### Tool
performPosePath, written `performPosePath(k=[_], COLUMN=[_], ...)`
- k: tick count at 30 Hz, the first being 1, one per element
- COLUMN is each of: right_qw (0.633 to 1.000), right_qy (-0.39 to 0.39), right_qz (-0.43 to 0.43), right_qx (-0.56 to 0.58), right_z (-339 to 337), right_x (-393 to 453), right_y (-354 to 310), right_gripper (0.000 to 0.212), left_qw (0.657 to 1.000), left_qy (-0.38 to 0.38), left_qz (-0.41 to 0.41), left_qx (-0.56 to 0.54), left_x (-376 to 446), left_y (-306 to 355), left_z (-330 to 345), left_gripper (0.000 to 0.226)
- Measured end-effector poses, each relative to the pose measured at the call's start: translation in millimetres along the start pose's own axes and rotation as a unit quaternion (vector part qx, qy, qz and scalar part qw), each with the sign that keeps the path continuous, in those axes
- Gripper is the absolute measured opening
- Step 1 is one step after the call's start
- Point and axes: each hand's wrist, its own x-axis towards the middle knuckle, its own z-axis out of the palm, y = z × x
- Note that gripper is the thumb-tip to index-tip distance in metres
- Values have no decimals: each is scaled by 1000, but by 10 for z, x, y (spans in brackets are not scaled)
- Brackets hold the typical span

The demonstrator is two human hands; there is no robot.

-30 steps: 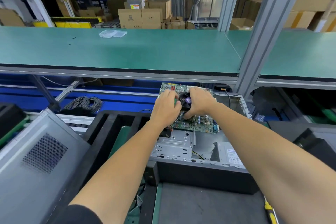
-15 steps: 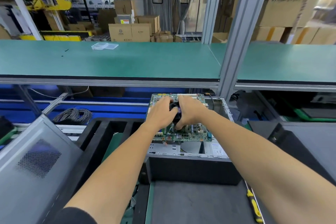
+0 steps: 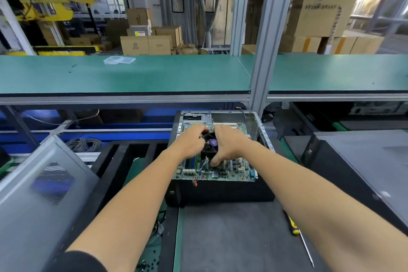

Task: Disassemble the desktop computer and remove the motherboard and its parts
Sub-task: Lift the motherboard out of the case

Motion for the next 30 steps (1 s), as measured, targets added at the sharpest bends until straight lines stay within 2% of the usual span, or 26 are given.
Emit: performPosePath(k=[4, 6, 8, 15, 21, 26, 30], right_qw=[1000, 1000, 999, 999, 997, 994, 994], right_qy=[2, -5, -10, -13, -72, -105, -98], right_qz=[-9, -15, -20, -36, -24, -21, -24], right_qx=[0, 9, 34, 17, 6, -21, -47], right_z=[47, 81, 113, 120, 20, -129, -132], right_x=[-217, -332, -440, -590, -552, -478, -476], right_y=[-32, -24, 1, 1, -3, 28, -28], right_gripper=[78, 79, 79, 86, 97, 81, 83], left_qw=[998, 991, 991, 996, 991, 990, 989], left_qy=[-54, -103, -122, -85, -90, -102, -106], left_qz=[8, -1, -3, 25, 26, 40, 36], left_qx=[-44, -80, -57, 33, 100, 92, 99], left_x=[-264, -409, -523, -724, -690, -610, -563], left_y=[225, 335, 415, 515, 519, 518, 446], left_z=[38, 58, 95, 219, 137, 84, 110], left_gripper=[37, 50, 65, 72, 79, 67, 77])
